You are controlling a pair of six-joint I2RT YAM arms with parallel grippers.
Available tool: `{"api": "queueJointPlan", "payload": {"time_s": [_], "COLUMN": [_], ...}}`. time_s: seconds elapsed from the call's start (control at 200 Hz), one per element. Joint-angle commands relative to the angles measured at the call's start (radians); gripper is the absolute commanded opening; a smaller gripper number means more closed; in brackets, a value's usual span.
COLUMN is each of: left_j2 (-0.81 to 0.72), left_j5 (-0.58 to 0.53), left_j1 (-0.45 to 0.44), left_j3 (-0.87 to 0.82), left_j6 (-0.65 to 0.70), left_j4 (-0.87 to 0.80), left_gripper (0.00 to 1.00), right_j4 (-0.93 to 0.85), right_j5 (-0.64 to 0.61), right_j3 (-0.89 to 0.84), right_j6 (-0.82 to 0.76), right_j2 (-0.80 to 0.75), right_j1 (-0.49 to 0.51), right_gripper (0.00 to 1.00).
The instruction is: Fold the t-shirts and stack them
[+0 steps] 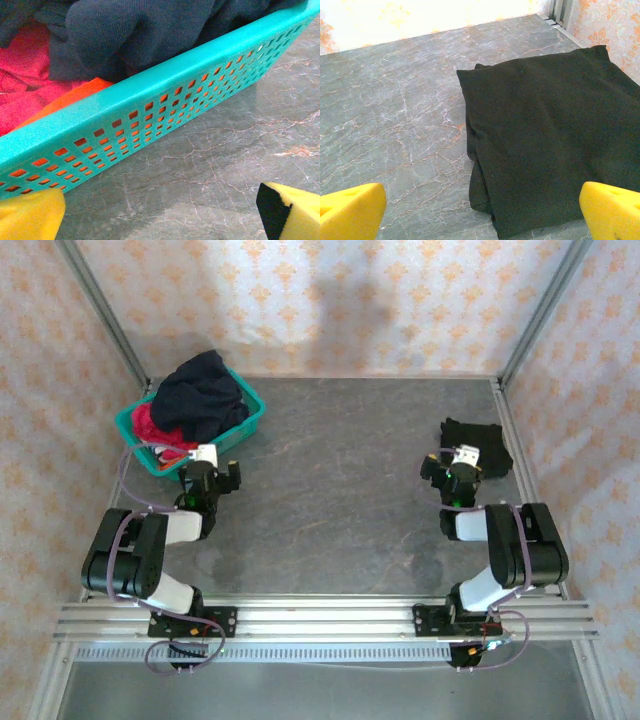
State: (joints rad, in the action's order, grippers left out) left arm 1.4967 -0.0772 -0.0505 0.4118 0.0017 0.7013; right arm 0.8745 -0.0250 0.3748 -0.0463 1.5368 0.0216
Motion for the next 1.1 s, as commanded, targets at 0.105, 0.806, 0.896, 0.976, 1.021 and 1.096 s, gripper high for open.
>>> {"api": "queueJointPlan", "payload": {"time_s": [0.105, 0.806, 0.896, 0.976, 1.021, 1.096], "left_j2": [-0.001, -0.003, -0.046, -0.123, -0.174, -0.272], "left_j5": [0.008, 0.003, -0.03, -0.064, -0.07, -0.099], "left_j1": [0.005, 0.005, -0.003, -0.006, -0.008, -0.019], "left_j3": [0.024, 0.021, 0.055, 0.098, 0.099, 0.091], "left_j6": [0.021, 0.021, 0.015, 0.017, 0.017, -0.001], "left_j4": [0.025, 0.029, -0.057, -0.202, -0.249, -0.319], "left_gripper": [1.0, 1.0, 1.0, 1.0, 1.0, 1.0], "right_j4": [-0.009, 0.001, 0.018, 0.004, -0.019, -0.09], "right_j5": [0.014, 0.016, 0.017, 0.013, 0.003, 0.011], "right_j3": [0.023, 0.016, -0.002, -0.017, -0.023, -0.018], "right_j6": [-0.011, -0.011, -0.008, -0.008, -0.005, -0.003], "right_j2": [0.008, 0.006, -0.015, -0.066, -0.104, -0.173], "right_j1": [0.003, 0.003, 0.003, 0.003, 0.003, 0.003], "right_gripper": [0.99, 0.99, 0.99, 0.99, 0.99, 0.99]}}
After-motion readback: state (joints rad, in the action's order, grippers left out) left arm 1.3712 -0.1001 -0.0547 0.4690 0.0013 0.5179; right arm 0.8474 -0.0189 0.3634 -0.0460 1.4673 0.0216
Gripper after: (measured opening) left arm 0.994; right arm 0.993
